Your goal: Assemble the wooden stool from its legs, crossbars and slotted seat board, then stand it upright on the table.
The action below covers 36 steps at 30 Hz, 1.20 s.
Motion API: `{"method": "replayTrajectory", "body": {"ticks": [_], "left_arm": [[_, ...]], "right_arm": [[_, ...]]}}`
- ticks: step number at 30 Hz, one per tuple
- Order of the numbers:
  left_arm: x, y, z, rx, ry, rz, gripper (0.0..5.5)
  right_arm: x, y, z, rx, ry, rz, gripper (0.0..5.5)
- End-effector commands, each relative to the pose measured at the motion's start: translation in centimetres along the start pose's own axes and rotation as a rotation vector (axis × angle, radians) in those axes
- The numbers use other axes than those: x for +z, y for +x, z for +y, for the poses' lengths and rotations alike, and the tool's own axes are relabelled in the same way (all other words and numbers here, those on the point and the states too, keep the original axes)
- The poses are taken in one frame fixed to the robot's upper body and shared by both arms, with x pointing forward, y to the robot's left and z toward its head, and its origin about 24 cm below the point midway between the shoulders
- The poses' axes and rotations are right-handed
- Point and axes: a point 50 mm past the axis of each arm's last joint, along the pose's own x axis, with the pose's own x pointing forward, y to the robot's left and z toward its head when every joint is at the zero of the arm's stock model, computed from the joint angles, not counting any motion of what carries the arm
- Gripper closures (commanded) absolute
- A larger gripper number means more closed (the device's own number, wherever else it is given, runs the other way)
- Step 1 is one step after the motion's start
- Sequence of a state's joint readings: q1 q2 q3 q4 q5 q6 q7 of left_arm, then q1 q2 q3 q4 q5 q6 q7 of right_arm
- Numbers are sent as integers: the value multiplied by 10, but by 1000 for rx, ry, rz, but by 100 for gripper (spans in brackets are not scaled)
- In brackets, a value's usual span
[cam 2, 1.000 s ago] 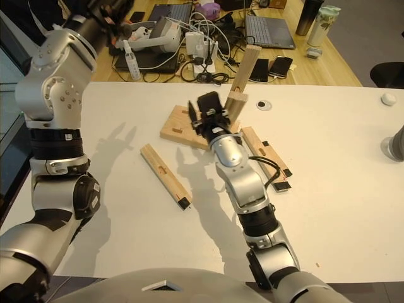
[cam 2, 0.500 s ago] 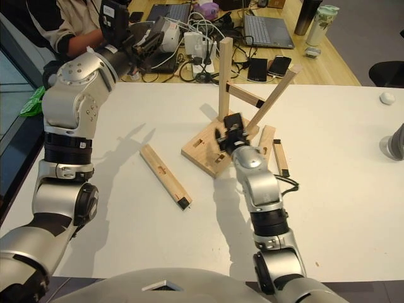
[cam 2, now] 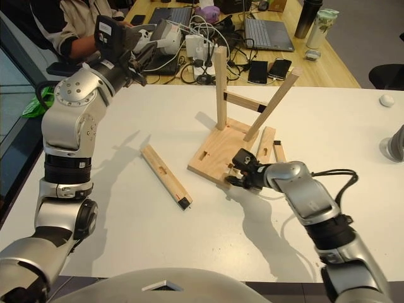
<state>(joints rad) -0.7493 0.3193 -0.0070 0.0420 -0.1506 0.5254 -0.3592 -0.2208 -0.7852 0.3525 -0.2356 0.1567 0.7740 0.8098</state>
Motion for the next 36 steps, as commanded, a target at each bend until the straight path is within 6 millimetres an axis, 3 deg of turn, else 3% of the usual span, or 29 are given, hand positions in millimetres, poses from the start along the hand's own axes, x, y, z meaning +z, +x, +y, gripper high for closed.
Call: {"method": "replayTrajectory", "body": {"ticks": [1,4,6,8,11,14,17,20,22,25,28,36], "left_arm": [[-2,-6,8,34,1,13,350],[-5,-8,8,23,15,37,350],[-12,-17,10,-5,55,89,350],[-20,-29,13,-29,79,153,350],[-58,-61,12,-98,-32,456,350],[-75,-88,1,-149,-247,636,350],[-82,-112,-14,-234,-255,750,350],[-92,-132,-32,-356,-166,843,350],[-101,-136,-37,-392,-147,875,350],[-112,-130,-37,-392,-126,890,350],[-123,-112,-35,-369,-141,879,350],[-138,-71,-26,-315,-155,849,350]], "right_arm": [[-46,1,-7,-36,-4,205,299],[-34,3,-24,-136,-46,134,299],[5,-10,-46,-261,122,-117,299],[28,-27,-60,-344,244,-278,299],[45,-40,-53,-329,328,-398,299],[25,-42,-53,-506,364,-343,299],[-17,-45,-57,-740,480,-207,299],[-48,-37,-42,-748,562,-94,299],[-63,-28,-29,-665,651,-53,299],[-75,-21,-20,-599,714,-21,299],[-85,-21,-25,-646,716,12,299],[-85,-8,-30,-623,717,20,299]]}}
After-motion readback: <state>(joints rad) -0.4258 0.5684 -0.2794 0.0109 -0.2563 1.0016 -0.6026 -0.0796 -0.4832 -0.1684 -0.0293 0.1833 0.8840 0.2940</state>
